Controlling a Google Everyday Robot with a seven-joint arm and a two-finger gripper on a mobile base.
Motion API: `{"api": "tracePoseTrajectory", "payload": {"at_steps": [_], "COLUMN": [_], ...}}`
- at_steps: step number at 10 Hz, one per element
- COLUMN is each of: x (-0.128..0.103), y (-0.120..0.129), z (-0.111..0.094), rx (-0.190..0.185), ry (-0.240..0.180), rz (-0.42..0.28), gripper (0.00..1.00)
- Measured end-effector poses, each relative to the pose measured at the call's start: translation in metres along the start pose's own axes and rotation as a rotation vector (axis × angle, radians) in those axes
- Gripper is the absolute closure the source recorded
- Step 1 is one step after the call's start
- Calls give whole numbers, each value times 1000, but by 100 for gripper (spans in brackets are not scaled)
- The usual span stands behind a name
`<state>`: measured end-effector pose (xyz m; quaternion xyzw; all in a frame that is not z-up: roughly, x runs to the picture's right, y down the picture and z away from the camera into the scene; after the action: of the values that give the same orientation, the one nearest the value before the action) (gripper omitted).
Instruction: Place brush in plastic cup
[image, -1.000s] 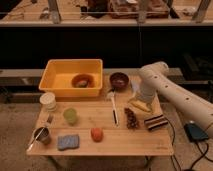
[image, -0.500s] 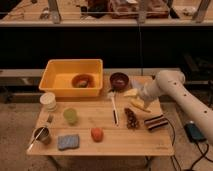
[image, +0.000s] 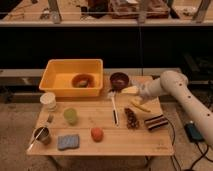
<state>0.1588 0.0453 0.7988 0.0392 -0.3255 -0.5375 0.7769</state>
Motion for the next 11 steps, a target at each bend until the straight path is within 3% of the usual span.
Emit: {"api": "tracePoseTrajectory", "payload": {"at_steps": [2,3,6,8,11], "x": [12,16,30,35,37], "y": [-23,-32,-68,-60,-35], "z": [11,19,62,95,136], "rx": [-32,-38,-51,-75,-154], "ry": [15,18,3,-52,-108], "rz": [-176,-228,-419,-434,-399], "gripper": [20,20,20,20,20]}}
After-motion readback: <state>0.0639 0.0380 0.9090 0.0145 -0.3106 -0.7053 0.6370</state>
